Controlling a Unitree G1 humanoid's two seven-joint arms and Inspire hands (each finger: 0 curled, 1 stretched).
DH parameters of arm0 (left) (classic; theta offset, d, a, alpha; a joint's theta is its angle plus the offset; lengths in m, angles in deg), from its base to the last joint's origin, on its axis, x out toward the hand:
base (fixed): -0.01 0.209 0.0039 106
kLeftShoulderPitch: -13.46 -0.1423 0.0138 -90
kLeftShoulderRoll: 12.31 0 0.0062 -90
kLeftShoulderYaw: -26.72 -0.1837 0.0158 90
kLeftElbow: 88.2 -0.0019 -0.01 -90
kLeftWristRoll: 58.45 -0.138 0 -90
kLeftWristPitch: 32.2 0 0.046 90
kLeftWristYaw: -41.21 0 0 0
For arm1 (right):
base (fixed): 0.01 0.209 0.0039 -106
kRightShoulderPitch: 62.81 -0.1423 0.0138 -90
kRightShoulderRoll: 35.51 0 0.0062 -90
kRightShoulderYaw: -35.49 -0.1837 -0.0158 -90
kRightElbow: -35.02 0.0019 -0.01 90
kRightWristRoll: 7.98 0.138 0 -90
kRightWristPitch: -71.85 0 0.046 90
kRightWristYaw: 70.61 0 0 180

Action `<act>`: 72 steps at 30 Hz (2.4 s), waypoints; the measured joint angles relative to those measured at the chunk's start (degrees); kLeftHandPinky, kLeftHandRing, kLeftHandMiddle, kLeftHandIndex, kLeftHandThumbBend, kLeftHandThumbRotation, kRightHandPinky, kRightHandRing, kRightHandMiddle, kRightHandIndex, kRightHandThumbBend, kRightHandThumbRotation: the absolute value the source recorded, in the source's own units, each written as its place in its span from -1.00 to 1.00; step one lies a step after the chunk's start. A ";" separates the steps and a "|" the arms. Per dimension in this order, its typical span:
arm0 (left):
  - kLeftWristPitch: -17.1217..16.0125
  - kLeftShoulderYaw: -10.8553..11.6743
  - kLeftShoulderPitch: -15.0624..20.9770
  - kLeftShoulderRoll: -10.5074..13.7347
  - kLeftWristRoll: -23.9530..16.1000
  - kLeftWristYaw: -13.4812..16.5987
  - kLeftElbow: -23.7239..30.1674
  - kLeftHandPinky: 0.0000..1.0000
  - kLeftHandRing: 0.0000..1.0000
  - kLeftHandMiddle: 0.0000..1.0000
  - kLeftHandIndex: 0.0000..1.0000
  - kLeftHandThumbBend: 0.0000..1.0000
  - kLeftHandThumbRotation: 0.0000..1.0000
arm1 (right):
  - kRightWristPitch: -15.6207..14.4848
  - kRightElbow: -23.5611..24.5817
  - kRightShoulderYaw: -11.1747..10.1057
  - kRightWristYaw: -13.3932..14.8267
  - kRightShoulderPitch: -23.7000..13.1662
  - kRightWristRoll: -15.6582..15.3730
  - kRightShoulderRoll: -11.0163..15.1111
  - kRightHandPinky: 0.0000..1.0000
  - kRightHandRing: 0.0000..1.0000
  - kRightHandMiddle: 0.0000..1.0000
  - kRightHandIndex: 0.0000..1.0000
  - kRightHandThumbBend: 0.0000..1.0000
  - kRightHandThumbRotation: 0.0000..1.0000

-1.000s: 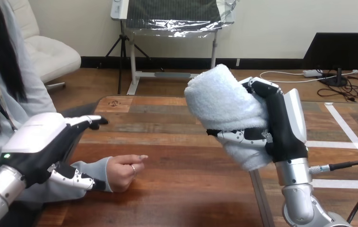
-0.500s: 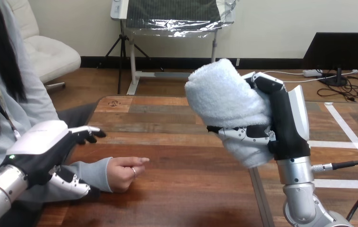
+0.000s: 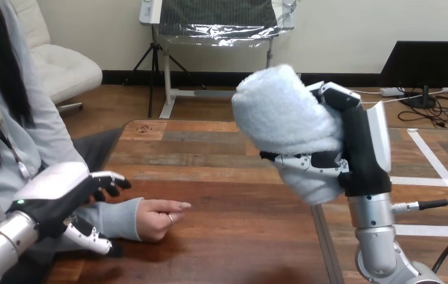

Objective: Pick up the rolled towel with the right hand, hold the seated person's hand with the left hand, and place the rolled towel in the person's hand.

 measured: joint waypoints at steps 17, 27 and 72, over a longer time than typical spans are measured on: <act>-0.72 -4.90 3.98 -0.09 -1.29 0.47 -7.08 0.23 0.34 0.43 0.49 1.00 -0.46 | 1.35 3.72 -1.93 -0.50 1.56 -0.01 0.01 -0.70 -0.63 -0.58 -0.63 0.24 -1.00; -0.90 -6.52 6.15 -0.16 -1.29 1.97 -10.21 0.18 0.28 0.35 0.42 1.00 -0.48 | 1.63 5.43 -3.13 -2.57 2.37 0.49 0.00 -0.70 -0.63 -0.56 -0.62 0.22 -1.00; -5.30 -8.46 6.84 -1.06 -1.03 7.20 -11.78 -0.36 -0.27 -0.17 -0.20 0.69 -1.00 | 2.36 6.29 -5.23 -6.40 3.09 2.60 -0.23 -0.71 -0.63 -0.55 -0.61 0.27 -1.00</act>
